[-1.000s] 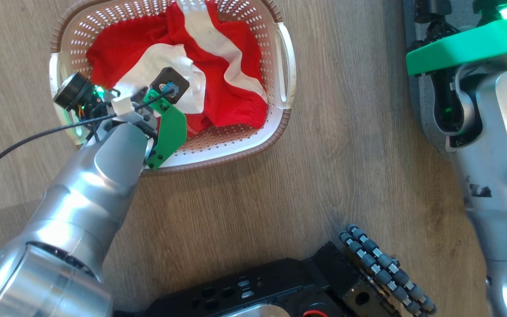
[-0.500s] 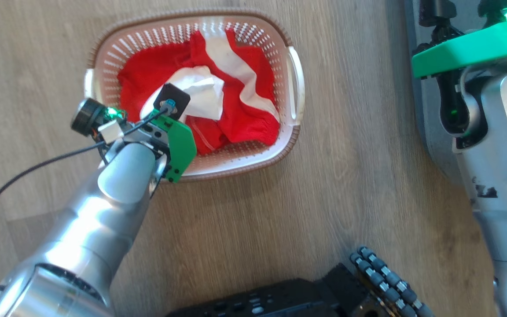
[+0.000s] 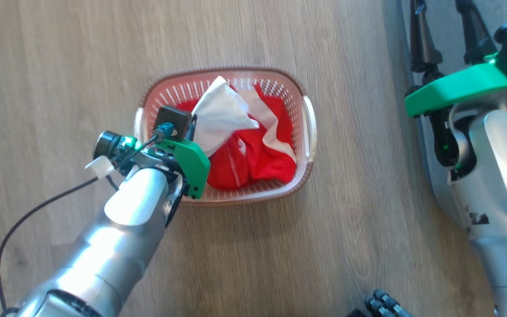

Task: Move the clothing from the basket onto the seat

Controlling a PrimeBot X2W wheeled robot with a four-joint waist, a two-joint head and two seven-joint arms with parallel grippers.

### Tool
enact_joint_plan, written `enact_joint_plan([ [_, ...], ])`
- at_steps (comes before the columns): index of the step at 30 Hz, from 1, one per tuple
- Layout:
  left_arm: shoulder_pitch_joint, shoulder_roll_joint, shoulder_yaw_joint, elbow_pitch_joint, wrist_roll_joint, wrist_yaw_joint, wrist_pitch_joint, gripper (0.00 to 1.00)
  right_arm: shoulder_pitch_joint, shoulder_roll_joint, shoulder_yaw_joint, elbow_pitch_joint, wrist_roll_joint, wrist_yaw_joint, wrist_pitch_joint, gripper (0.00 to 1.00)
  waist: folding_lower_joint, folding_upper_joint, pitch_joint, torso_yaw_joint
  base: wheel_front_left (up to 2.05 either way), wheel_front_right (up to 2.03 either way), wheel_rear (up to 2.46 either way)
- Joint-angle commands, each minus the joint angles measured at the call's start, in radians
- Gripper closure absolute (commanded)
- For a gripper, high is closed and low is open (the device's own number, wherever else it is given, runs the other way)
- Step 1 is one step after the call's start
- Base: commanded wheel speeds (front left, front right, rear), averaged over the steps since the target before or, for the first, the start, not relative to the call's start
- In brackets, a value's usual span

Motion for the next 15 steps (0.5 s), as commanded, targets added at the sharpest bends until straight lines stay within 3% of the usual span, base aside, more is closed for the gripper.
enact_joint_plan([
  [1,0.002,0.015,0.011,-0.030,-0.014,0.013,-0.016,1.00,0.030,-0.007,0.011,-0.023,0.003,0.007,-0.005,0.00,0.0001,-0.0001,-0.054,0.023,0.00,0.00,0.00],
  [9,0.022,0.015,-0.014,-0.110,-0.122,0.036,-0.036,1.00,0.087,-0.011,0.034,0.014,0.002,0.007,-0.005,0.00,0.0001,-0.0001,-0.181,0.048,0.00,0.00,0.00],
  [15,0.027,0.015,-0.007,-0.179,-0.137,0.058,-0.038,1.00,0.125,-0.013,0.043,0.039,0.003,0.007,-0.005,0.00,0.0001,-0.0001,-0.266,0.061,0.00,0.00,0.00],
])
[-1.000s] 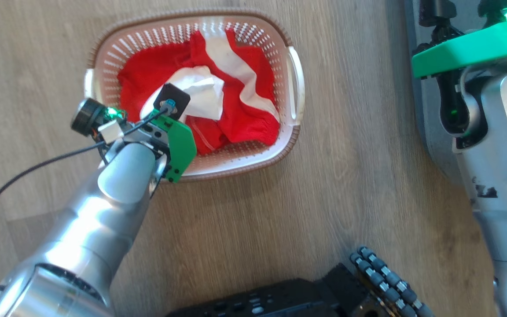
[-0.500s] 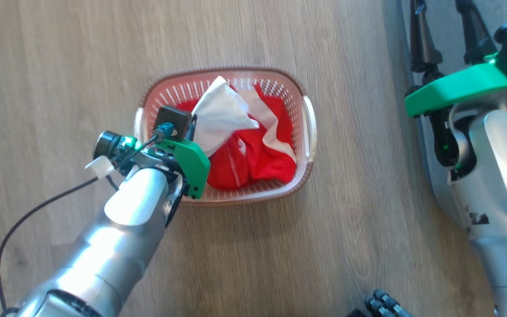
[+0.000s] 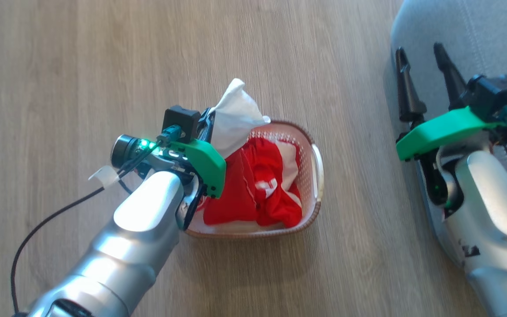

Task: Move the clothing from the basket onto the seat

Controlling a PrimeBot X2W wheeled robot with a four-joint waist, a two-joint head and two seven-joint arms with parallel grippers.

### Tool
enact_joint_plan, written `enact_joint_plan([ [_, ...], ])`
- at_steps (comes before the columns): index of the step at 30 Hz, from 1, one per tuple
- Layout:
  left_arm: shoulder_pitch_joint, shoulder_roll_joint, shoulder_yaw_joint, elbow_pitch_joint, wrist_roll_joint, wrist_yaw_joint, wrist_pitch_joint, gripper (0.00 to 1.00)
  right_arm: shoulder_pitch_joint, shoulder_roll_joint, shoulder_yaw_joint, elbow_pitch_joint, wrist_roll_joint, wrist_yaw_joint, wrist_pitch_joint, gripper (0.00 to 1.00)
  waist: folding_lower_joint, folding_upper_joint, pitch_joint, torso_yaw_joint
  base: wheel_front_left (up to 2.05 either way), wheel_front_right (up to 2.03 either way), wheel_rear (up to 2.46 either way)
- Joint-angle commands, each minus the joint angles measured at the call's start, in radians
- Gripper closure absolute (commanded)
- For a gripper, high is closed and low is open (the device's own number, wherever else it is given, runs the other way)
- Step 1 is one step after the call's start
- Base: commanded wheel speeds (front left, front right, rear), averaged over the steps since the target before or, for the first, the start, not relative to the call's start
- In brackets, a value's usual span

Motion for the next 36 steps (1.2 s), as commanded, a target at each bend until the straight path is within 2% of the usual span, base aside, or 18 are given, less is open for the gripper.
enact_joint_plan([
  [1,-0.014,0.015,0.035,-0.052,-0.003,0.012,-0.012,1.00,0.021,-0.002,0.019,-0.019,0.003,0.007,-0.005,0.00,0.0001,-0.0001,-0.059,0.015,0.00,0.00,0.00],
  [8,0.003,0.015,0.081,-0.150,0.030,0.016,-0.012,1.00,0.061,0.002,0.024,-0.006,0.002,0.007,-0.005,0.00,0.0001,-0.0001,-0.124,0.027,0.00,0.00,0.00],
  [19,-0.019,0.015,0.140,-0.331,0.089,-0.002,-0.012,1.00,0.118,0.010,0.030,0.007,0.002,0.007,-0.005,0.00,0.0001,-0.0001,-0.190,0.050,0.00,0.00,0.00],
  [27,-0.086,0.015,0.143,-0.436,0.104,-0.011,-0.013,1.00,0.147,0.016,0.034,0.016,0.003,0.007,-0.005,0.00,0.0001,-0.0001,-0.219,0.064,0.00,0.00,0.00],
  [36,-0.183,0.015,0.132,-0.481,0.103,-0.002,-0.013,1.00,0.152,0.017,0.048,0.018,0.008,0.007,-0.005,0.00,0.0001,-0.0001,-0.217,0.064,0.00,0.00,0.00],
])
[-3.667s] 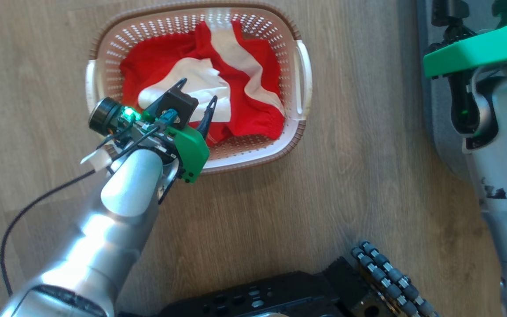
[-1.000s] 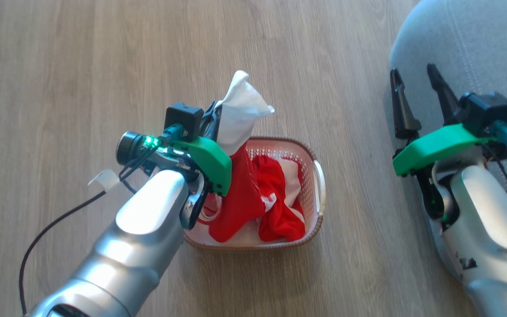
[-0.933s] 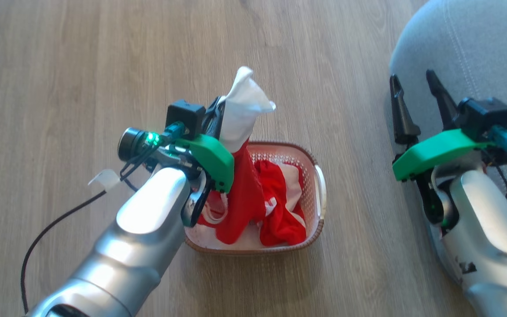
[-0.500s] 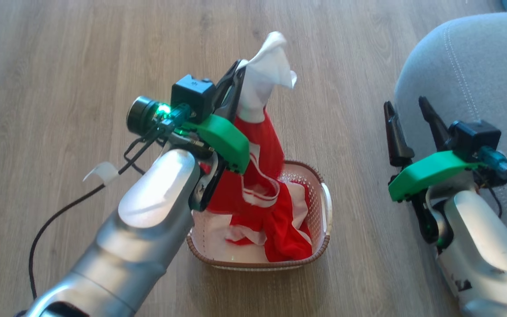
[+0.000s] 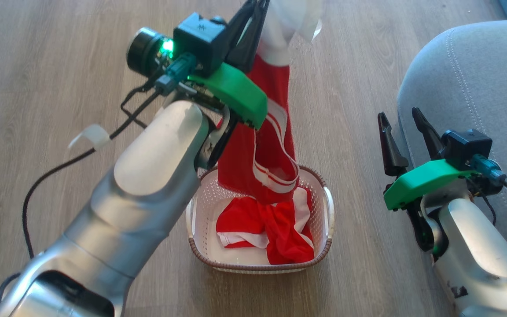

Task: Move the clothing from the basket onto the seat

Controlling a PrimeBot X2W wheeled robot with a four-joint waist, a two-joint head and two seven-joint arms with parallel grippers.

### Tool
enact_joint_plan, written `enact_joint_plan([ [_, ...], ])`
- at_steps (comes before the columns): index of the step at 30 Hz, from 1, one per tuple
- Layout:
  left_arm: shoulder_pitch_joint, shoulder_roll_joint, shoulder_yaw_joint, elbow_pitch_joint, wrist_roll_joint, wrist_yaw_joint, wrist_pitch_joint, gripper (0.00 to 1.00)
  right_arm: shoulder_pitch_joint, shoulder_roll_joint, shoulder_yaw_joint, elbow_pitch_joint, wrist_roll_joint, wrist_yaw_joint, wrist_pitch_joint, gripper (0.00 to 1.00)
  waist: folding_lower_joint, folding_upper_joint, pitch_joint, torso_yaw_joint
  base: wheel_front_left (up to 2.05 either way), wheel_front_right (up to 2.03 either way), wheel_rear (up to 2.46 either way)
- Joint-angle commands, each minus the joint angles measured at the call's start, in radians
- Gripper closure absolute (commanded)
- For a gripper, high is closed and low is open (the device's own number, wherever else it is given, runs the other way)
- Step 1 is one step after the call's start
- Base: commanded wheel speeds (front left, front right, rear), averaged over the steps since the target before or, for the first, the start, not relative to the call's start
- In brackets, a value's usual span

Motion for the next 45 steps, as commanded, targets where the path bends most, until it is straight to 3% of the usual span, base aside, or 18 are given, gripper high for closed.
enact_joint_plan([
  [1,-0.079,0.015,0.033,-0.043,-0.001,0.009,-0.006,1.00,-0.003,0.001,0.019,-0.028,0.004,0.007,-0.005,0.00,0.0001,-0.0001,0.002,0.000,0.00,0.00,0.00],
  [14,-0.118,0.015,0.000,-0.084,-0.024,0.019,-0.006,1.00,-0.028,-0.009,0.080,-0.041,-0.001,0.007,-0.005,0.00,0.0001,-0.0001,0.017,0.014,0.00,0.00,0.00],
  [23,-0.119,0.015,-0.042,-0.125,-0.043,0.020,-0.006,1.00,-0.157,-0.068,0.259,-0.052,0.000,0.007,-0.005,0.00,0.0001,-0.0001,0.025,0.043,0.00,0.00,0.00],
  [31,-0.114,0.015,-0.078,-0.166,-0.057,0.035,-0.006,1.00,-0.285,-0.117,0.359,-0.023,0.031,0.007,-0.005,0.00,0.0001,-0.0001,0.027,0.070,0.00,0.00,0.00],
  [45,-0.115,0.015,-0.144,-0.213,-0.086,0.034,-0.006,1.00,-0.483,-0.170,0.791,0.156,0.266,0.007,0.020,0.00,0.0001,-0.0001,0.025,0.103,0.00,0.00,0.00],
])
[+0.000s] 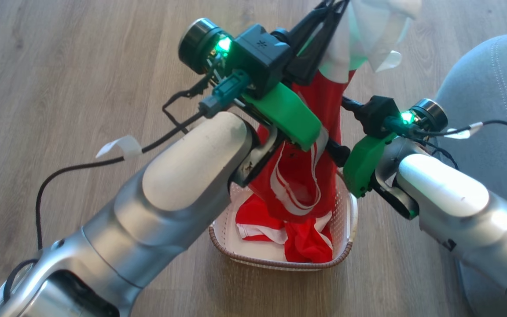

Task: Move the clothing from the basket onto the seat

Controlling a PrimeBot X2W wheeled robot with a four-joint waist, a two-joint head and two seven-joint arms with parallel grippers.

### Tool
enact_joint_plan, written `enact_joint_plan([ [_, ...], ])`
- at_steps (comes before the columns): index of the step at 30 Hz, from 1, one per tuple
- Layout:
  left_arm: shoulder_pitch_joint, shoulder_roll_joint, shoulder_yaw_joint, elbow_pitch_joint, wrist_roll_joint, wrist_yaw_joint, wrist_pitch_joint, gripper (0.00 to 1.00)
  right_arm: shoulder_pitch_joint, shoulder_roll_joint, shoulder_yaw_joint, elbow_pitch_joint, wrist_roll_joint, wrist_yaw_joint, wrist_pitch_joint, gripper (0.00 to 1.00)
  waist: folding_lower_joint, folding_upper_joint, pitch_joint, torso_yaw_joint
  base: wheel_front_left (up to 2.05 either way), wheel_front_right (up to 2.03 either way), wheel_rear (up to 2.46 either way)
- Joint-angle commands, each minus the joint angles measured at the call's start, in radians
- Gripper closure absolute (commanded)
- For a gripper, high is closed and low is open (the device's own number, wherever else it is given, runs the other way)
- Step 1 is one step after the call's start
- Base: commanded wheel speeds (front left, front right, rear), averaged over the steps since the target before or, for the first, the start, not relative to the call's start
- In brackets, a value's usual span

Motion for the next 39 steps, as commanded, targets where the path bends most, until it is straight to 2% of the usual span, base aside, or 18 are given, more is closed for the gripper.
enact_joint_plan([
  [1,-0.063,0.016,0.020,-0.039,-0.014,0.005,-0.005,1.00,-0.038,-0.008,0.021,0.008,0.027,0.007,-0.003,0.00,0.0000,-0.0001,0.001,0.005,0.00,0.00,0.00],
  [7,-0.064,0.016,-0.020,-0.058,-0.035,0.009,-0.005,1.00,-0.082,0.030,0.072,0.101,0.057,0.007,-0.019,0.02,0.0000,-0.0001,0.002,0.023,0.00,0.00,0.00],
  [8,-0.063,0.016,-0.026,-0.060,-0.039,0.011,-0.005,1.00,-0.086,0.038,0.078,0.112,0.061,0.007,-0.021,0.26,0.0000,-0.0001,0.001,0.026,0.00,0.00,0.00],
  [9,-0.062,0.016,-0.032,-0.059,-0.042,0.013,-0.005,1.00,-0.087,0.045,0.083,0.120,0.069,0.007,-0.022,0.68,0.0000,-0.0001,0.001,0.028,0.00,0.00,0.00],
  [10,-0.063,0.016,-0.037,-0.059,-0.045,0.015,-0.005,1.00,-0.089,0.051,0.085,0.127,0.077,0.007,-0.023,1.00,0.0000,-0.0001,0.001,0.031,0.00,0.00,0.00],
  [15,-0.062,0.016,-0.041,-0.052,-0.051,0.025,-0.005,1.00,-0.090,0.057,0.071,0.122,0.091,0.007,-0.025,1.00,0.0000,-0.0001,0.005,0.035,0.00,0.00,0.00],
  [21,-0.047,0.016,-0.035,-0.024,-0.056,0.024,-0.005,1.00,-0.053,0.037,0.008,0.092,0.085,0.007,-0.025,1.00,0.0000,-0.0001,0.008,0.017,0.00,0.00,0.00],
  [22,-0.043,0.016,-0.032,-0.018,-0.055,0.022,-0.005,0.78,-0.045,0.033,-0.004,0.085,0.082,0.007,-0.025,1.00,0.0000,-0.0001,0.009,0.012,0.00,0.00,0.00],
  [23,-0.038,0.016,-0.031,-0.010,-0.056,0.017,-0.005,0.28,-0.036,0.030,-0.018,0.078,0.080,0.007,-0.025,1.00,0.0000,-0.0001,0.009,0.007,0.00,0.00,0.00],
  [24,-0.032,0.016,-0.030,0.000,-0.058,0.012,-0.005,0.00,-0.027,0.025,-0.032,0.071,0.077,0.007,-0.025,1.00,0.0000,-0.0001,0.010,0.002,0.00,0.00,0.00],
  [31,0.005,0.016,-0.023,0.077,-0.065,-0.033,-0.005,0.00,0.054,-0.005,-0.175,0.011,0.049,0.007,-0.025,1.00,0.0000,-0.0001,0.017,-0.038,0.00,0.00,0.00],
  [39,0.052,0.022,-0.036,0.184,-0.066,-0.119,-0.005,0.00,0.152,-0.012,-0.337,-0.076,0.008,0.007,-0.025,1.00,0.0000,-0.0001,0.023,-0.109,0.00,0.00,0.00],
])
